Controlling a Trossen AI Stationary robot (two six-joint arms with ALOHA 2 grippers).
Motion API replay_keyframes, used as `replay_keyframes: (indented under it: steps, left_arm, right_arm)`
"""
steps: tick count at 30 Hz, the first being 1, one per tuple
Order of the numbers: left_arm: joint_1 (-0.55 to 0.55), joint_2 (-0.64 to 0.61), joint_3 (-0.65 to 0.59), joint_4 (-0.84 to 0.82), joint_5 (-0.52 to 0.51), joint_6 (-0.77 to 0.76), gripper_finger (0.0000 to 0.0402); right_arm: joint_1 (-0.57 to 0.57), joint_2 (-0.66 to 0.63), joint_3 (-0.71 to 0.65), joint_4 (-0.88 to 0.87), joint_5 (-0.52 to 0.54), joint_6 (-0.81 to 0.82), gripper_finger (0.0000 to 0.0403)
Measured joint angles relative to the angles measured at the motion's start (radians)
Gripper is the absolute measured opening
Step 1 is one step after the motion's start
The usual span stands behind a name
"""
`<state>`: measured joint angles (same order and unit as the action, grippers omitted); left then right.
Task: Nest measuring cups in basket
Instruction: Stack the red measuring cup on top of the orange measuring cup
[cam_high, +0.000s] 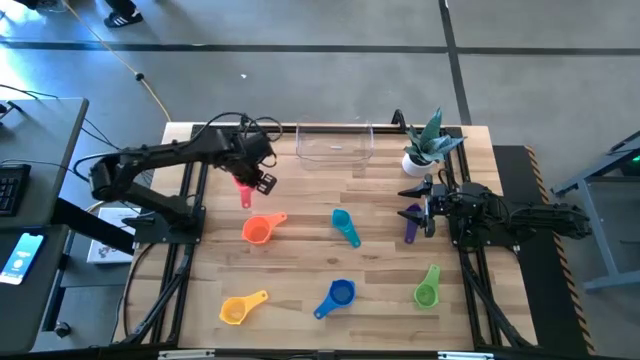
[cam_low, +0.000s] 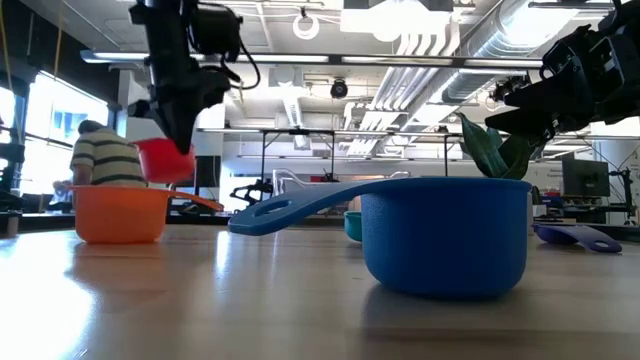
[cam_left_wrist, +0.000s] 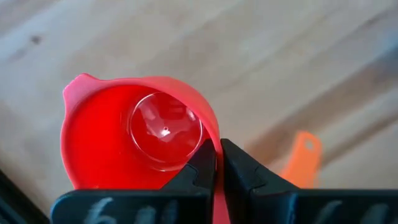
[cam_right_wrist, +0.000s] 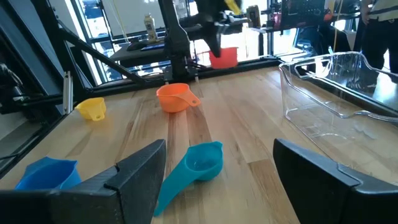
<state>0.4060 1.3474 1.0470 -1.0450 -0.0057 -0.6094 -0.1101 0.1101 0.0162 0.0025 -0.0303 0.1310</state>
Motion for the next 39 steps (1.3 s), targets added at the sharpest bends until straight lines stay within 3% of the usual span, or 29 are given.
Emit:
replay_keyframes:
  steps: [9, 18, 39]
  left_arm:
    - [-0.199, -0.061, 0.0, -0.04, 0.054, -0.265, 0.0004]
    - [-0.348, -0.061, 0.0, -0.04, 0.077, -0.424, 0.0004]
    - [-0.402, -0.061, 0.0, -0.02, 0.073, -0.801, 0.0008]
  right_arm:
    - [0.0, 0.0, 0.0, -0.002, 0.0, 0.0, 0.0288]
    - [0.0, 0.0, 0.0, -0.002, 0.0, 0.0, 0.0288]
    - [0.0, 0.0, 0.0, -0.002, 0.0, 0.0, 0.0288]
